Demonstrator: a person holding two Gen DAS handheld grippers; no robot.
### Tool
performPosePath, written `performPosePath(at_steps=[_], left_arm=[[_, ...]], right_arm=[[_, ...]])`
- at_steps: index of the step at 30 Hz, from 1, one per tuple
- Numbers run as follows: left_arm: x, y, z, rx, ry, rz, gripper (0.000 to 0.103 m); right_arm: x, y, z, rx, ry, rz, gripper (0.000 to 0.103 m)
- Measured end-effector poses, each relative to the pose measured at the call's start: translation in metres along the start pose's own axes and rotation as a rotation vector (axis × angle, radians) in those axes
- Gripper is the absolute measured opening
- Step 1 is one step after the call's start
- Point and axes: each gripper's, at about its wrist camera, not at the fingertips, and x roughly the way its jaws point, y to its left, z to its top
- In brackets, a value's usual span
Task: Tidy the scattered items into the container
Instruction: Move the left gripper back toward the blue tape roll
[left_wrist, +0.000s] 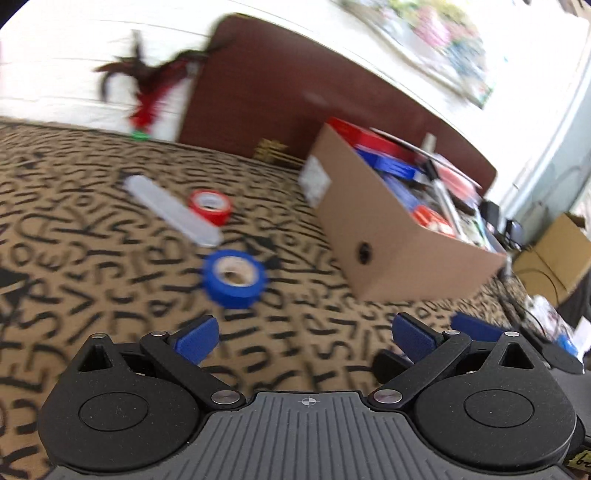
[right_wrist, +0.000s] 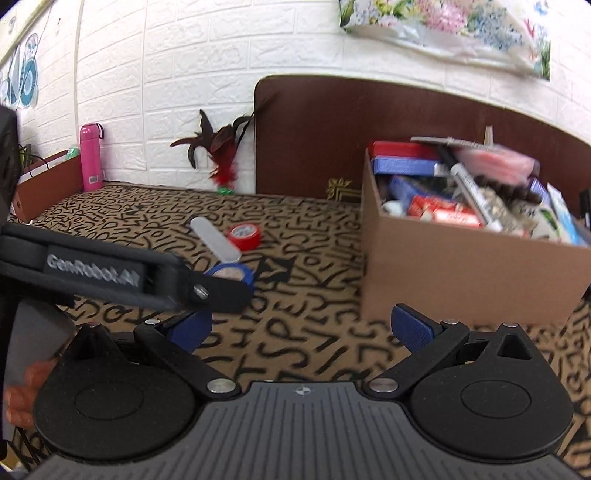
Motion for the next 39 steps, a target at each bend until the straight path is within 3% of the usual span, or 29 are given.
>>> performPosePath(at_steps=[5, 15, 18, 23, 29, 39], left_arm=[[-0.011, 0.029, 0.001, -0.067, -0.019, 0.044, 0.103], [0.0, 0.055, 0.011, -0.067, -0.024, 0.052, 0.103], [0.009, 0.059, 0.018, -0.052, -0.02, 0.055, 0.098], [0.032, 0.07, 0.032, -0.059, 0.019, 0.054, 0.085], [0.06, 0.079, 0.04, -0.036, 0.097, 0.038, 0.06], [0.088, 0.076, 0.049, 0.009, 0.141, 0.005, 0.052]], right_arm=[[0.0, 0.014, 0.002, 0.015, 0.021, 0.0, 0.102], [0.019, 0.037, 0.007, -0.016, 0.057, 0.002, 0.102], [0.029, 0.037, 0.011, 0.013, 0.064, -0.003, 0.102], [0.048, 0.03, 0.017, 0.069, 0.089, 0.0, 0.084], [0.074, 0.02, 0.023, 0.135, 0.111, 0.018, 0.067], [0.113, 0.02, 0.032, 0.161, 0.152, 0.093, 0.04]])
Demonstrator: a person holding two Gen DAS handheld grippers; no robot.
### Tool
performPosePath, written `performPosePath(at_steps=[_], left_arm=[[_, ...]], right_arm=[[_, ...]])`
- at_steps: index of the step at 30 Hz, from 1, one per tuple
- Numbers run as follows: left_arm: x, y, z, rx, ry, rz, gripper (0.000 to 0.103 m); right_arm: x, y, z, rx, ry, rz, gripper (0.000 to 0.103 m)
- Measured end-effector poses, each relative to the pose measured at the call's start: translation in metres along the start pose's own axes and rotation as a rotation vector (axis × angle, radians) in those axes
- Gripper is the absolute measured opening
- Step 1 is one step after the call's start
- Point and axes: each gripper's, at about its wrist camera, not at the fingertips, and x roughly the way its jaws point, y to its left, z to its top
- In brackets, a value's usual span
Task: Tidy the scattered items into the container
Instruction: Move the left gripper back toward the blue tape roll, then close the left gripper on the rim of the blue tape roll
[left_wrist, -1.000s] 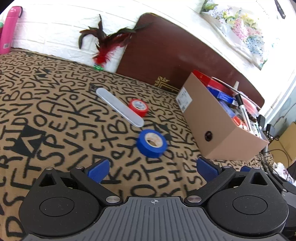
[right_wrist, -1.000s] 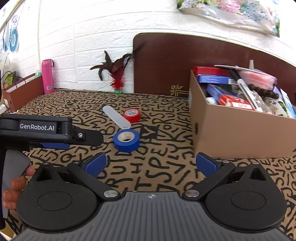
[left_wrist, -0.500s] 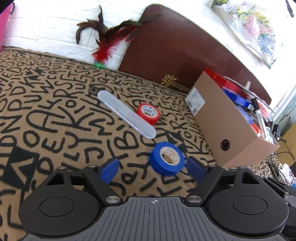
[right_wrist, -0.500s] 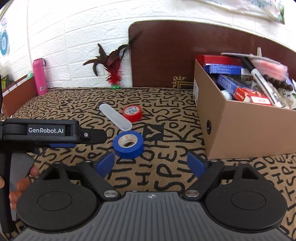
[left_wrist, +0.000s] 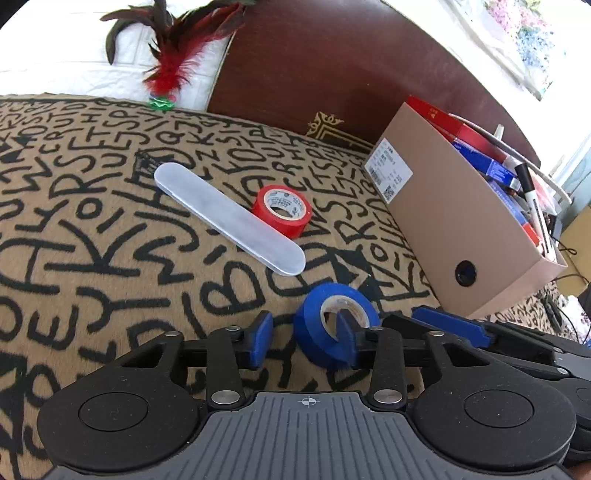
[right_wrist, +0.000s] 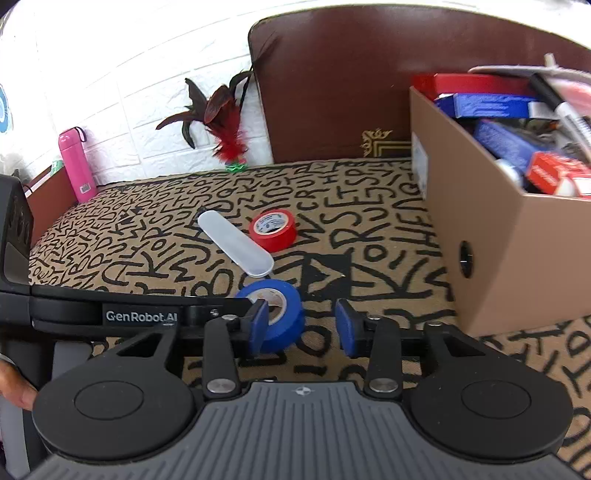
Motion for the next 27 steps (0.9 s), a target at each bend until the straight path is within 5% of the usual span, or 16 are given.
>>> performPosePath(at_steps=[8, 12, 20, 22, 27], left_arm=[[0.009, 0.0, 0.005, 0.083, 0.011, -0.009, 0.041], [0.01, 0.001, 0.008, 0.106, 0.038, -0.047, 0.027], [0.012, 0.001, 0.008, 0.104, 0.043, -0.05, 0.029], [0.009, -0.004, 0.007, 0.12, 0.045, -0.032, 0.016], [-0.007, -0.016, -0.004, 0.117, 0.053, -0.017, 0.014]], right_arm=[[0.021, -0.007, 0.004, 0.043, 0.041, 0.03, 0.025], [0.028, -0.01, 0.006, 0.068, 0.053, 0.06, 0.024], [0.036, -0.017, 0.004, 0.119, 0.079, 0.103, 0.021], [0.036, -0.017, 0.004, 0.135, 0.081, 0.105, 0.02], [0.017, -0.009, -0.003, 0.11, 0.063, 0.083, 0.019]])
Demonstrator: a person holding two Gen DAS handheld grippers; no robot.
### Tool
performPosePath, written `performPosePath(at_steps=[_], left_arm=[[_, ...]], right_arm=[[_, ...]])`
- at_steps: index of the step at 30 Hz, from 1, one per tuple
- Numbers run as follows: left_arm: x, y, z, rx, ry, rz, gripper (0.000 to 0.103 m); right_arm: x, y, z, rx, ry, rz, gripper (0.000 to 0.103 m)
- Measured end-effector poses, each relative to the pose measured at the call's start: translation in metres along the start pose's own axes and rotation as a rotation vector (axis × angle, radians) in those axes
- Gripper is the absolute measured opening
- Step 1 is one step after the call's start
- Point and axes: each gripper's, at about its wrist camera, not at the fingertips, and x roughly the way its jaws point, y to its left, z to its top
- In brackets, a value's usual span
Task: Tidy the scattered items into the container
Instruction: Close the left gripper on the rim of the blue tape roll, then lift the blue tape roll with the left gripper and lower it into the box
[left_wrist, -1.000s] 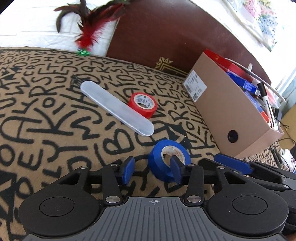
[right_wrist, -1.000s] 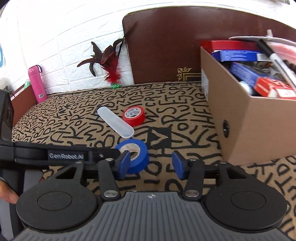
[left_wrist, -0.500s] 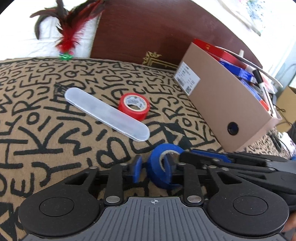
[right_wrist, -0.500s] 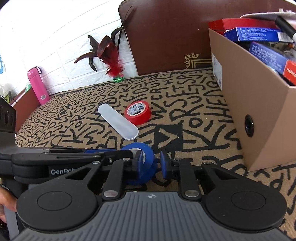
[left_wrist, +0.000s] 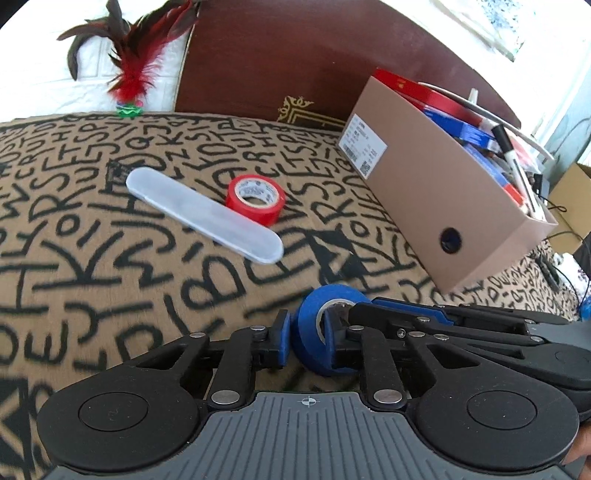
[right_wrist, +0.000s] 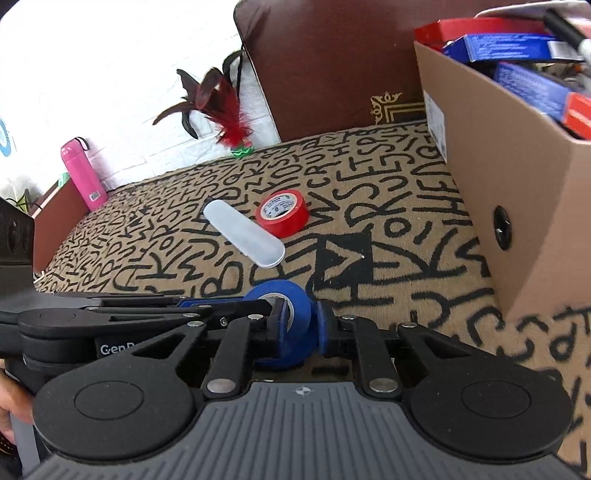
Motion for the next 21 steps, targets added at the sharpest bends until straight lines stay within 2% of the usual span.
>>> performPosePath(at_steps=[9, 16, 21], left_arm=[[-0.034, -0.056, -0.005, 0.044, -0.067, -0.034, 0.015], [-0.05, -0.114, 0.012, 0.124, -0.136, -0.092, 0.017], [-0.046, -0.161, 0.03, 0.187, -0.168, -0.147, 0.017]], right_arm=[[-0.066, -0.004, -0.016, 0.008, -0.112, -0.018, 0.018], [-0.124, -0.017, -0.012, 0.002, -0.251, -0.063, 0.018], [-0.162, -0.037, -0.003, 0.004, -0.353, -0.119, 0.018]])
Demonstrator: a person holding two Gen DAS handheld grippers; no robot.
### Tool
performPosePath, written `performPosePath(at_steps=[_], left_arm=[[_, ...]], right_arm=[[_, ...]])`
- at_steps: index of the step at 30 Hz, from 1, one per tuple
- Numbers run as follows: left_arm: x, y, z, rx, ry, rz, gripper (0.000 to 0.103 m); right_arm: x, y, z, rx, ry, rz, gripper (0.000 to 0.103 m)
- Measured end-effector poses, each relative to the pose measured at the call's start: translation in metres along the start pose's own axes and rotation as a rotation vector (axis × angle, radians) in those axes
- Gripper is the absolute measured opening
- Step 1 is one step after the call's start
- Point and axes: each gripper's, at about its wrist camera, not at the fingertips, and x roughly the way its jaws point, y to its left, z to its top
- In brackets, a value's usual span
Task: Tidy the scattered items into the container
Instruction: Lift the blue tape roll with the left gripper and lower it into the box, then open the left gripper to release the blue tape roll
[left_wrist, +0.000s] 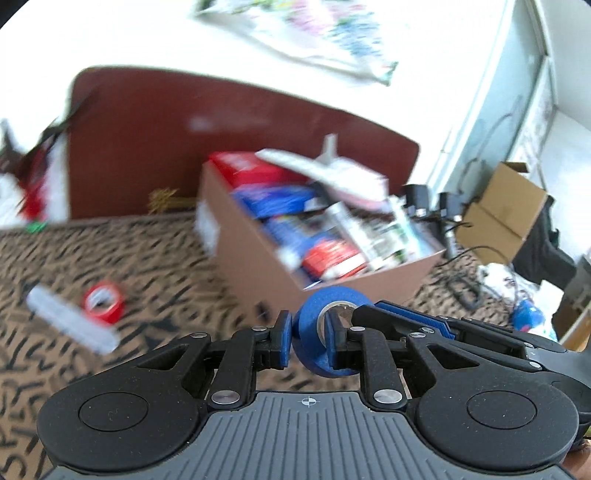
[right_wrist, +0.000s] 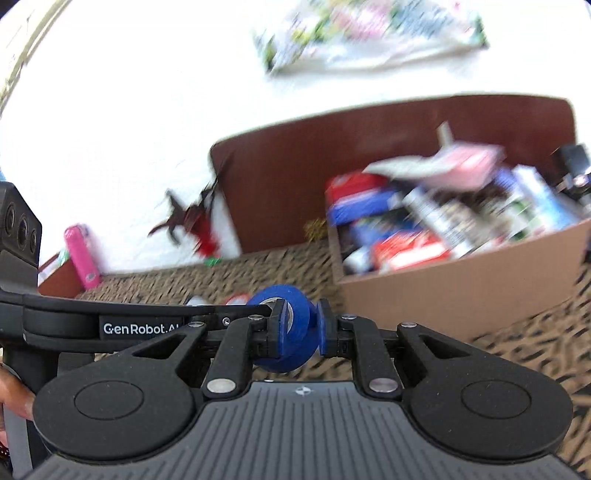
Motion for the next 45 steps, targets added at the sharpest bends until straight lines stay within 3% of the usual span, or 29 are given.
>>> performPosePath(at_steps=[13, 27, 30, 31, 32, 35, 39, 42, 43, 44, 45], left_arm=[[0.085, -0.081, 0.055, 0.098, -0.003, -0.095, 0.017], [0.167, -0.09, 0.08, 0.133, 0.012, -0.08, 0.015], [0.176, -0.088, 0.078, 0.122, 0.006, -0.066, 0.046], [0.175, -0.087, 0.076, 0.123, -0.013, -0.058, 0.061], [0.173, -0.086, 0.075, 0.128, -0.03, -0.056, 0.067], [0.169, -0.089, 0.072, 0.157, -0.044, -0.052, 0.071], [0.162, -0.094, 0.065, 0.188, -0.062, -0.026, 0.084], [0.154, -0.092, 0.06, 0.19, -0.105, 0.003, 0.099], [0.15, -0.09, 0.058, 0.189, -0.114, -0.008, 0.103], [0.146, -0.09, 0.057, 0.182, -0.12, -0.017, 0.103], [0.143, -0.09, 0.056, 0.177, -0.124, -0.024, 0.103]], right_arm=[[-0.026, -0.102, 0.046, 0.076, -0.14, -0.113, 0.018], [0.023, -0.182, 0.065, 0.14, -0.155, -0.112, 0.018], [0.034, -0.191, 0.062, 0.145, -0.15, -0.108, 0.02], [0.036, -0.194, 0.061, 0.15, -0.151, -0.118, 0.02], [0.037, -0.195, 0.059, 0.149, -0.15, -0.144, 0.022], [0.038, -0.195, 0.054, 0.111, -0.116, -0.241, 0.033], [0.036, -0.192, 0.047, 0.097, -0.108, -0.236, 0.035], [0.035, -0.186, 0.044, 0.068, -0.109, -0.256, 0.048], [0.033, -0.184, 0.043, 0.062, -0.115, -0.265, 0.057], [0.032, -0.184, 0.043, 0.065, -0.118, -0.27, 0.076], [0.029, -0.183, 0.042, 0.067, -0.124, -0.27, 0.081]])
